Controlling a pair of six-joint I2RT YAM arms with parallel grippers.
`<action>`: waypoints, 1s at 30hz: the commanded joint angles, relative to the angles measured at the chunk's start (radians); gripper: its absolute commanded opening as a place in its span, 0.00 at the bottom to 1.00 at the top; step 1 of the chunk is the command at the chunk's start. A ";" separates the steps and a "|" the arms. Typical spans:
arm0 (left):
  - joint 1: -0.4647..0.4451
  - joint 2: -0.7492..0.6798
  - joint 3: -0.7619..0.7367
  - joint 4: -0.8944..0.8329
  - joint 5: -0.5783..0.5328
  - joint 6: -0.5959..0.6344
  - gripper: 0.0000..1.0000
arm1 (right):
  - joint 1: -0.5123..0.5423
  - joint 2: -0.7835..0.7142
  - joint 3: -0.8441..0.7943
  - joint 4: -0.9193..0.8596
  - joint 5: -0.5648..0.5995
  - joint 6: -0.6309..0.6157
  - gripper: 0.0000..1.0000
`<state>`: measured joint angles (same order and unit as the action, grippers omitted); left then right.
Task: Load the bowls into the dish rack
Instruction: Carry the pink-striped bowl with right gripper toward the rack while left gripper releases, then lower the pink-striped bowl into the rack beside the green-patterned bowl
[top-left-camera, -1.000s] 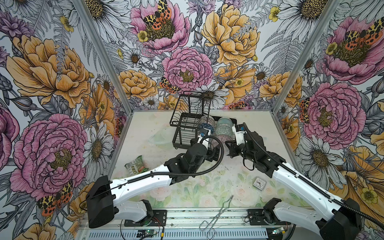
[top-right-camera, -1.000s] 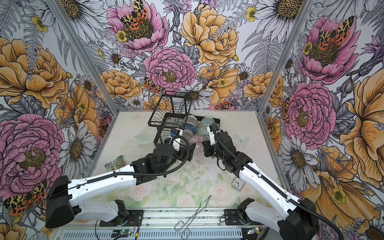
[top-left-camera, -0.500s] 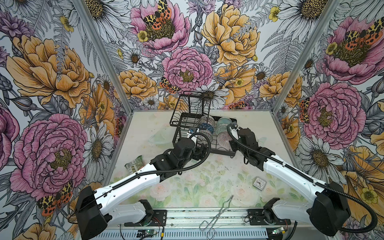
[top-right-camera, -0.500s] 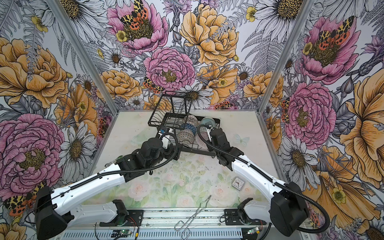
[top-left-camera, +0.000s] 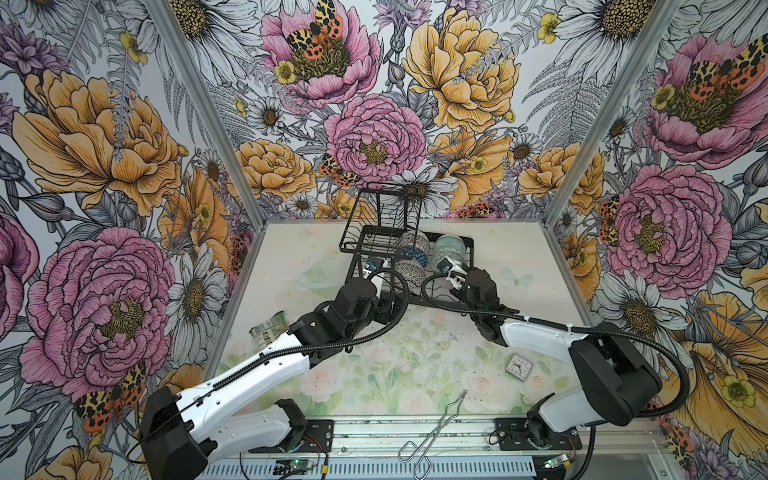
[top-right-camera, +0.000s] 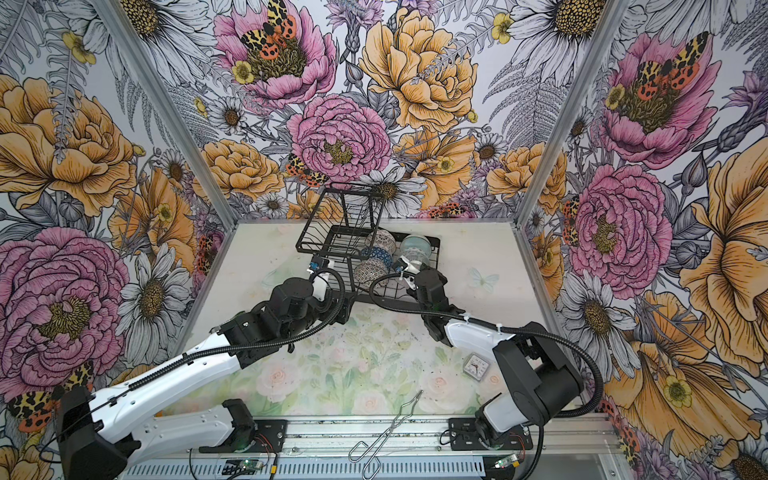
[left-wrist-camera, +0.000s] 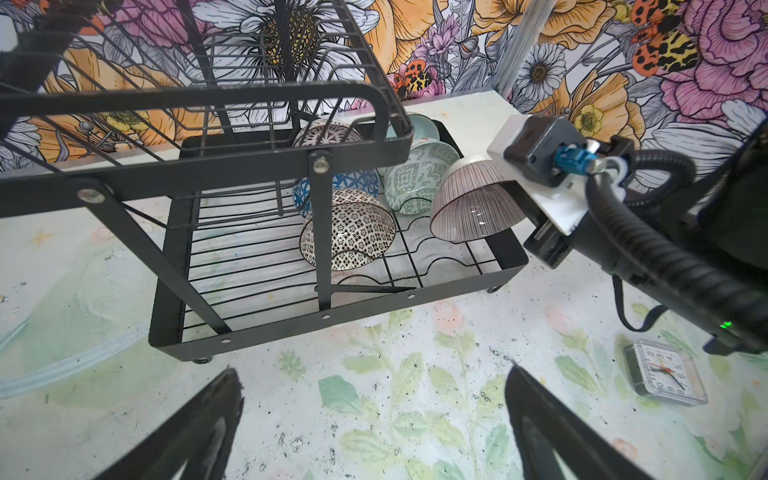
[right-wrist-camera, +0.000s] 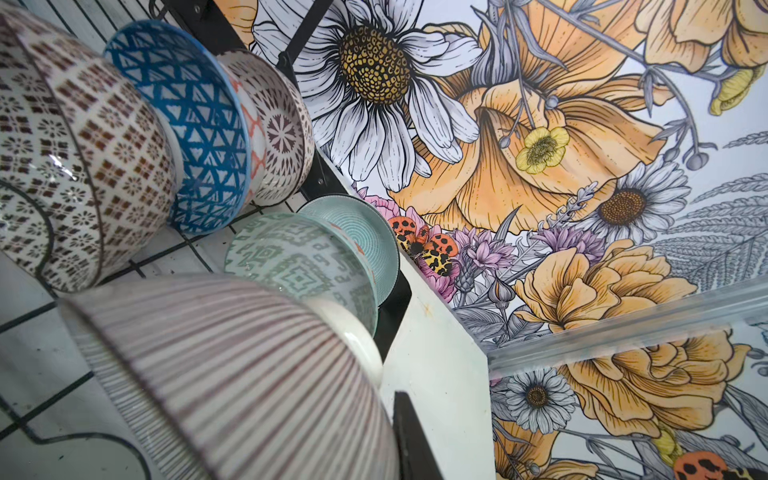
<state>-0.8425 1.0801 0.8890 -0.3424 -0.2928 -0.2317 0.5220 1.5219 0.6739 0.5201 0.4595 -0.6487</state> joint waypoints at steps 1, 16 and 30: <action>0.014 -0.017 -0.014 -0.005 0.030 -0.001 0.99 | -0.010 0.038 0.018 0.203 0.001 -0.091 0.00; 0.020 -0.022 -0.022 -0.017 0.045 -0.008 0.99 | -0.031 0.257 0.054 0.403 0.001 -0.248 0.00; 0.037 -0.010 -0.020 -0.024 0.056 -0.009 0.99 | -0.015 0.306 0.008 0.419 -0.040 -0.274 0.00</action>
<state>-0.8177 1.0748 0.8764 -0.3634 -0.2615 -0.2352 0.5007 1.8481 0.6922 0.9058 0.4473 -0.9512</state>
